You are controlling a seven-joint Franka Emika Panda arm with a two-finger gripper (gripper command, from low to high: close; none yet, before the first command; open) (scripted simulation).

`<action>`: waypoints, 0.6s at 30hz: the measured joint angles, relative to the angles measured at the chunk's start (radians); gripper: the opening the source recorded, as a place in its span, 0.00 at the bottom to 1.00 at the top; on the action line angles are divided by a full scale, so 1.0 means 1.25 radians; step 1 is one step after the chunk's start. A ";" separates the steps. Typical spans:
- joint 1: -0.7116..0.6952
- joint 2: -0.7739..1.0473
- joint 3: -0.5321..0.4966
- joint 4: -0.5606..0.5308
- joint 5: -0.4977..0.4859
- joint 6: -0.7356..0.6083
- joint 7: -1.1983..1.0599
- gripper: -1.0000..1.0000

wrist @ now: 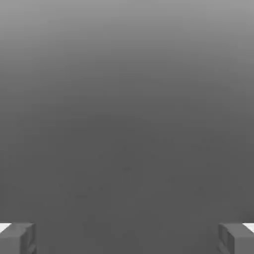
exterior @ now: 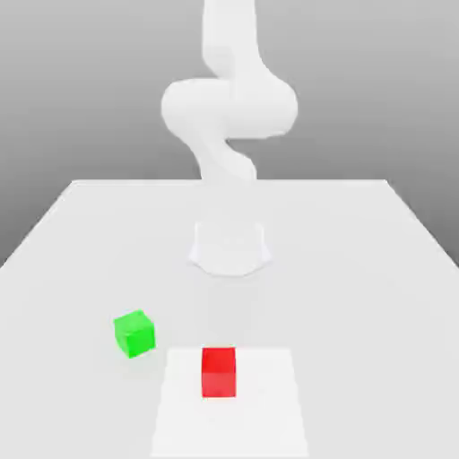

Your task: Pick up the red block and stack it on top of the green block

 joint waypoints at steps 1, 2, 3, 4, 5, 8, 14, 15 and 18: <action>-0.004 0.032 0.003 -0.019 -0.006 0.019 0.002 0.50; -0.007 0.063 0.006 -0.038 -0.012 0.038 0.003 0.50; -0.011 0.093 0.008 -0.057 -0.018 0.056 0.004 0.50; -0.014 0.124 0.009 -0.075 -0.023 0.075 0.005 0.50; -0.017 0.154 0.010 -0.093 -0.028 0.093 0.006 0.50; -0.025 0.244 0.010 -0.147 -0.039 0.147 0.006 0.50; -0.031 0.422 0.000 -0.256 -0.040 0.256 -0.010 0.50; -0.029 0.451 -0.004 -0.274 -0.036 0.273 -0.016 0.50; -0.027 0.537 -0.008 -0.327 -0.007 0.328 -0.044 0.50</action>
